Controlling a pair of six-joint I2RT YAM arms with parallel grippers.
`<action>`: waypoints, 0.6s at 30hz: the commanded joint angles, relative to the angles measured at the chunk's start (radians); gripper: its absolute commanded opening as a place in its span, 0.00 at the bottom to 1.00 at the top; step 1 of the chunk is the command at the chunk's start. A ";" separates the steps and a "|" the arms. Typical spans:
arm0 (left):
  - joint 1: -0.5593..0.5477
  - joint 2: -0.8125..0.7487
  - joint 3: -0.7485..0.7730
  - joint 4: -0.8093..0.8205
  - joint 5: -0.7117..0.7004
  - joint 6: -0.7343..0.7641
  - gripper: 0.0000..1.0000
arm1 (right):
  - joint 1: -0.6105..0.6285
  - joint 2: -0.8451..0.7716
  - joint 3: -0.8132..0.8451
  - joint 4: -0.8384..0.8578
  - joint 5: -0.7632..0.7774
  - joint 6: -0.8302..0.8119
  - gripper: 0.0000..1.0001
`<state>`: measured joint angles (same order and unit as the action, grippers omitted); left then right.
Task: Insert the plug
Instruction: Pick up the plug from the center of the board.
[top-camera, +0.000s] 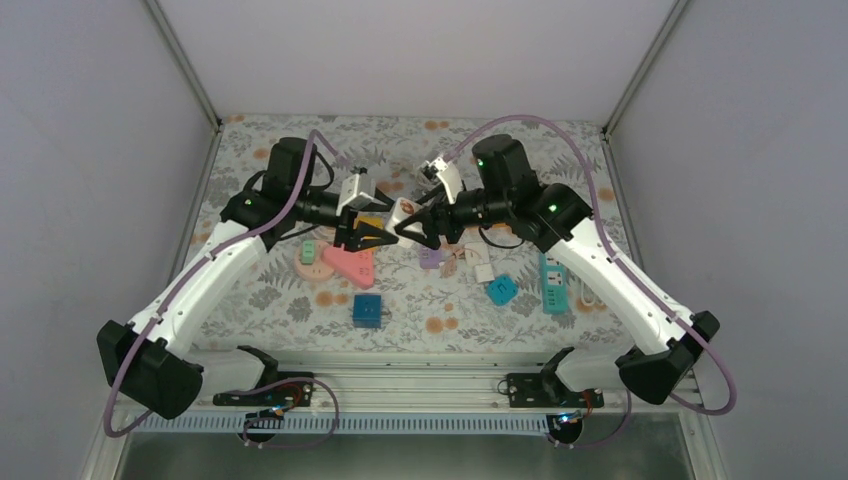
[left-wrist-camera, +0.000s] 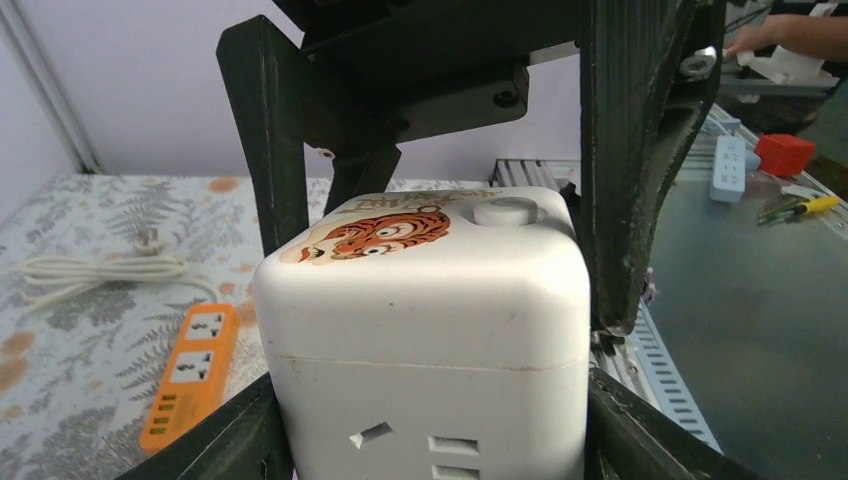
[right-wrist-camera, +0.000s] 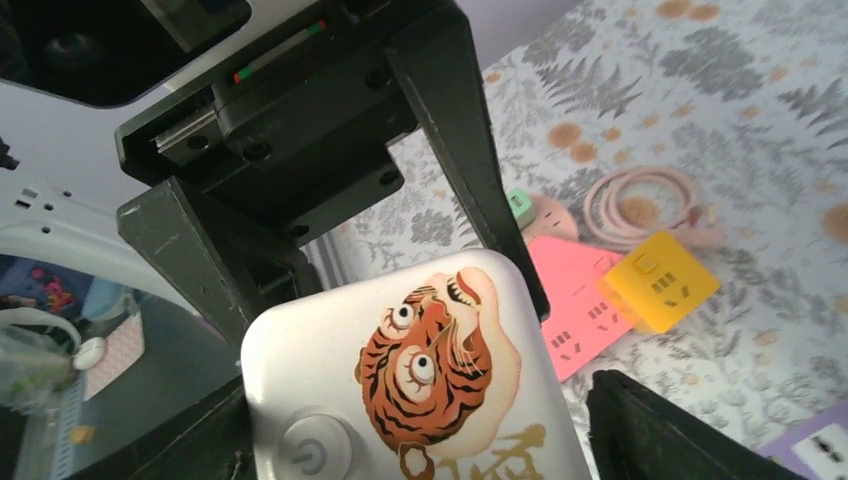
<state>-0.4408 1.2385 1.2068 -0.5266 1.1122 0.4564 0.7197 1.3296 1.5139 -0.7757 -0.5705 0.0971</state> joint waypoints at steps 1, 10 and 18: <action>-0.007 0.002 0.030 -0.078 0.063 0.138 0.24 | 0.004 -0.024 -0.072 0.045 -0.081 0.018 0.75; -0.008 0.000 0.019 -0.073 0.095 0.138 0.27 | 0.004 -0.014 -0.080 0.051 -0.175 -0.007 0.30; -0.008 -0.082 -0.069 0.162 -0.123 -0.149 0.87 | 0.004 -0.099 -0.170 0.303 -0.056 0.138 0.27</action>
<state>-0.4400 1.2167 1.1728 -0.5564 1.1057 0.4355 0.7193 1.2911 1.4048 -0.6872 -0.6872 0.0937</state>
